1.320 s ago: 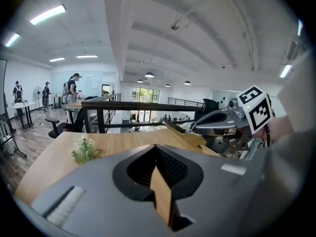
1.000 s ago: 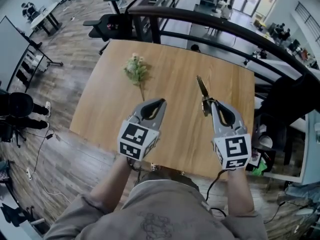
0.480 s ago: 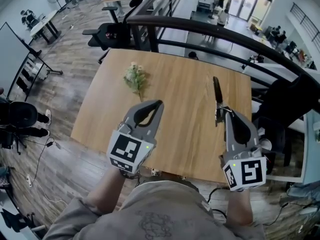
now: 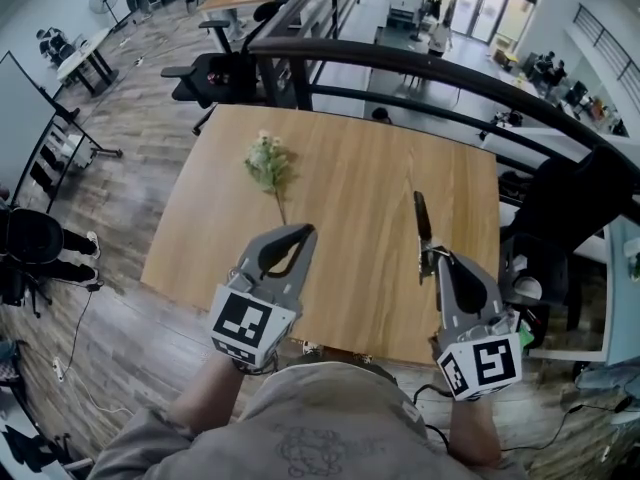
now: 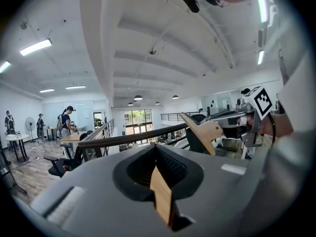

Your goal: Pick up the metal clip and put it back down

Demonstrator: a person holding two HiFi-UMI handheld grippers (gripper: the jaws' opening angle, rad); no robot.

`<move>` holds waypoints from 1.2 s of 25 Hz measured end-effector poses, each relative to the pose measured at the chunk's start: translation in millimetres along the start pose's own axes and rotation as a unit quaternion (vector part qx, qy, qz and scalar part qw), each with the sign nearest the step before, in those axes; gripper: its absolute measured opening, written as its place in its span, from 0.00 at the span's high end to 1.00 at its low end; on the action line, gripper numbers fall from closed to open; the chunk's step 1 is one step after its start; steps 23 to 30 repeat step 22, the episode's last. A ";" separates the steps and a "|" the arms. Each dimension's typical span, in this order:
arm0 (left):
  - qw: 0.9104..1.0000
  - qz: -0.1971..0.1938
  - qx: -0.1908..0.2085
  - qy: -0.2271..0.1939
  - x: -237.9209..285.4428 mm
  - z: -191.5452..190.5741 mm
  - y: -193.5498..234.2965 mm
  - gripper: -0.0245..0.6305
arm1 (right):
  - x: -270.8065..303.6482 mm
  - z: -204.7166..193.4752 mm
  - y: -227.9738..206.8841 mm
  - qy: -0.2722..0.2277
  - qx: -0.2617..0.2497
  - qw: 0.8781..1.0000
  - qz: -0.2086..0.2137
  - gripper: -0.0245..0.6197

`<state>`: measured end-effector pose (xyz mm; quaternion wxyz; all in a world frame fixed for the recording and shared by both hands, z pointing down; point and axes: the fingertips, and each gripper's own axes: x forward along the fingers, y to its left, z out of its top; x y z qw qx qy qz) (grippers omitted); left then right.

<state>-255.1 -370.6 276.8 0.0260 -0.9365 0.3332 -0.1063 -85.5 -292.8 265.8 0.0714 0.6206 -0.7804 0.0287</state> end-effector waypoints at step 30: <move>1.000 0.001 -0.004 0.001 -6.6 -4.3 -6.1 0.96 | -5.5 -10.4 4.3 0.011 0.022 1.000 0.006 0.94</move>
